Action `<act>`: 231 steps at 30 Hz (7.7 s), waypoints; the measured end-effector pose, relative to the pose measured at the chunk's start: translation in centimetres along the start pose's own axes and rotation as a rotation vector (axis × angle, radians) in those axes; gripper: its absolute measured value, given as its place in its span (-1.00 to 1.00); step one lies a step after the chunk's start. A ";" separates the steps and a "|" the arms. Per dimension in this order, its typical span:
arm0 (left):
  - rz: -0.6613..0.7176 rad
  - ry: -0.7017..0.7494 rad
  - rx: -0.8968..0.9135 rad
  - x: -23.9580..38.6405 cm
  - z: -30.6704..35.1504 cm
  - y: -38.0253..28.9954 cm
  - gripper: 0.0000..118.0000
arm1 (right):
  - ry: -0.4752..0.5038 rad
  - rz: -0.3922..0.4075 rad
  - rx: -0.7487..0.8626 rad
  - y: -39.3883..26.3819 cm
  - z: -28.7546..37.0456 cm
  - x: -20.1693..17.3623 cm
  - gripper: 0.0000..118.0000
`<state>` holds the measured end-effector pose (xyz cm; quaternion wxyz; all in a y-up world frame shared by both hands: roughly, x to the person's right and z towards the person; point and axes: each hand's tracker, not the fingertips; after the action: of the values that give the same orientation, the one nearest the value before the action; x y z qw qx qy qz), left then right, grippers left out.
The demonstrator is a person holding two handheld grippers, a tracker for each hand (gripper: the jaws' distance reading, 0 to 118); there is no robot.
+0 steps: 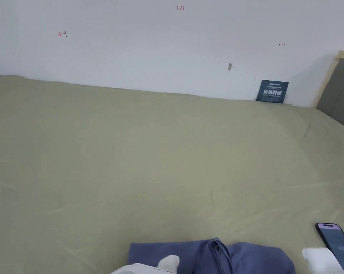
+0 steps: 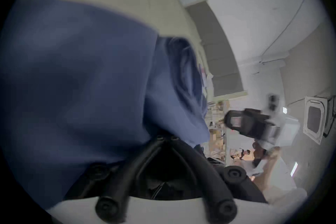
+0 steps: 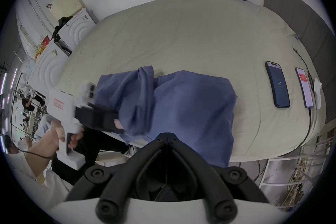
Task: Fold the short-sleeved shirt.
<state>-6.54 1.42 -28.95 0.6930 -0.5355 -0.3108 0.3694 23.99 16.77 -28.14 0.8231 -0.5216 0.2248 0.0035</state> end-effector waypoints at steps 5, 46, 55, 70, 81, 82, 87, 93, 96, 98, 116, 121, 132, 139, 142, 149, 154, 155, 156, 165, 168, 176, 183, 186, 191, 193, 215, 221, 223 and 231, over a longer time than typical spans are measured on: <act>0.095 -0.048 0.017 -1.4 -1.8 -0.7 -1.00 | -0.022 -0.009 0.000 -0.4 0.3 0.3 -1.00; 0.241 -0.092 0.322 -7.3 14.0 1.6 -0.81 | 0.011 0.013 -0.053 0.0 -1.3 -0.6 -1.00; 0.185 0.073 0.612 -3.8 31.1 1.4 -0.81 | 0.025 0.040 -0.023 2.5 -1.6 -1.0 -1.00; 0.002 0.408 0.310 5.8 25.4 6.6 -0.70 | 0.086 0.058 -0.051 3.3 -4.1 -3.9 -1.00; 0.016 0.167 0.194 3.4 16.2 8.5 0.53 | 0.039 -0.018 -0.044 2.0 -3.3 -1.3 -1.00; 0.021 0.198 0.217 3.0 16.8 8.4 0.53 | 0.039 -0.020 -0.044 1.8 -3.3 -1.1 -1.00; 0.063 0.197 0.347 0.8 20.7 6.5 0.05 | 0.024 -0.004 -0.057 1.6 -3.4 -1.1 -1.00; 0.057 0.156 0.327 -2.7 18.9 5.5 -0.95 | 0.047 0.016 -0.058 2.2 -4.1 -2.4 -1.00; 0.091 0.119 0.218 -4.7 14.0 5.0 -0.98 | 0.068 0.019 -0.053 2.5 -4.6 -3.3 -1.00; 0.111 0.189 0.176 -5.8 10.5 4.2 -0.99 | 0.076 0.028 -0.055 2.6 -4.8 -4.0 -1.00; -0.051 0.145 0.397 -2.3 28.4 3.7 -1.00 | 0.335 0.077 -0.063 11.0 -13.0 -15.4 -1.00; 0.001 0.151 0.387 -6.2 30.3 2.4 -1.00 | 0.342 0.081 -0.181 11.4 -19.0 -17.4 -1.00; 0.081 0.004 0.276 -12.6 27.6 3.5 1.00 | 0.371 -0.020 -0.145 8.9 -20.3 -14.1 -1.00; 0.030 -0.111 0.220 -12.8 21.9 5.2 1.00 | 0.353 -0.019 -0.163 9.3 -20.2 -14.5 -1.00; 0.017 -0.051 0.171 -11.2 20.9 5.4 0.99 | 0.323 -0.015 -0.164 9.4 -20.0 -15.2 -1.00; 0.010 0.116 0.159 -9.9 21.4 4.8 -0.52 | 0.297 -0.039 -0.144 9.1 -19.4 -15.9 -1.00; 0.001 0.122 0.159 -10.2 23.0 5.3 -0.52 | 0.226 -0.046 -0.117 9.6 -17.9 -18.3 -1.00; -0.012 0.134 0.168 -10.3 23.8 5.5 -0.52 | 0.216 -0.055 -0.104 9.9 -17.4 -19.1 -1.00; -0.017 0.149 0.159 -10.5 24.7 5.8 -0.52 | 0.207 -0.065 -0.089 10.1 -16.9 -20.0 -1.00; -0.028 0.414 0.205 -13.1 39.7 7.4 -0.52 | 0.186 0.055 -0.016 14.2 -17.7 -35.5 -1.00; -0.011 0.538 0.219 -15.0 45.0 7.7 -0.52 | 0.232 0.099 0.003 15.4 -19.6 -42.4 -1.00; 0.076 0.742 0.214 -20.8 59.4 8.2 -0.52 | 0.403 0.161 -0.008 16.2 -25.3 -59.8 -1.00; 0.118 0.862 0.245 -27.7 65.3 8.4 -0.12 | 0.416 0.181 -0.074 16.5 -30.5 -66.2 -1.00; 0.128 1.010 0.250 -28.3 66.6 8.3 0.40 | 0.417 0.171 -0.088 17.0 -30.9 -66.6 -1.00; 0.131 1.161 0.399 -23.3 69.4 6.9 -0.97 | 0.420 0.200 -0.048 17.7 -28.7 -64.4 -1.00; 0.094 1.194 0.408 -20.3 68.6 6.4 -0.97 | 0.417 0.190 -0.044 18.2 -27.8 -62.4 -1.00; -0.312 0.955 0.538 7.1 19.1 3.0 -0.97 | -0.268 0.038 0.180 8.7 -8.9 -13.4 -1.00; -0.376 0.976 0.517 8.7 14.7 1.8 -0.97 | -0.339 -0.058 0.191 5.5 -7.3 -8.2 -1.00; -0.378 0.983 0.520 9.3 14.8 2.0 -0.97 | -0.357 -0.066 0.230 5.5 -6.7 -7.9 -1.00; -0.437 1.046 1.011 13.4 20.5 0.8 -0.97 | -0.451 0.094 0.710 7.4 -0.5 -9.4 -1.00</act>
<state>-16.48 23.39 -24.48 0.9685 -0.1842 0.1666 0.0190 13.59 21.91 -31.13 0.9791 -0.1812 0.0500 0.0776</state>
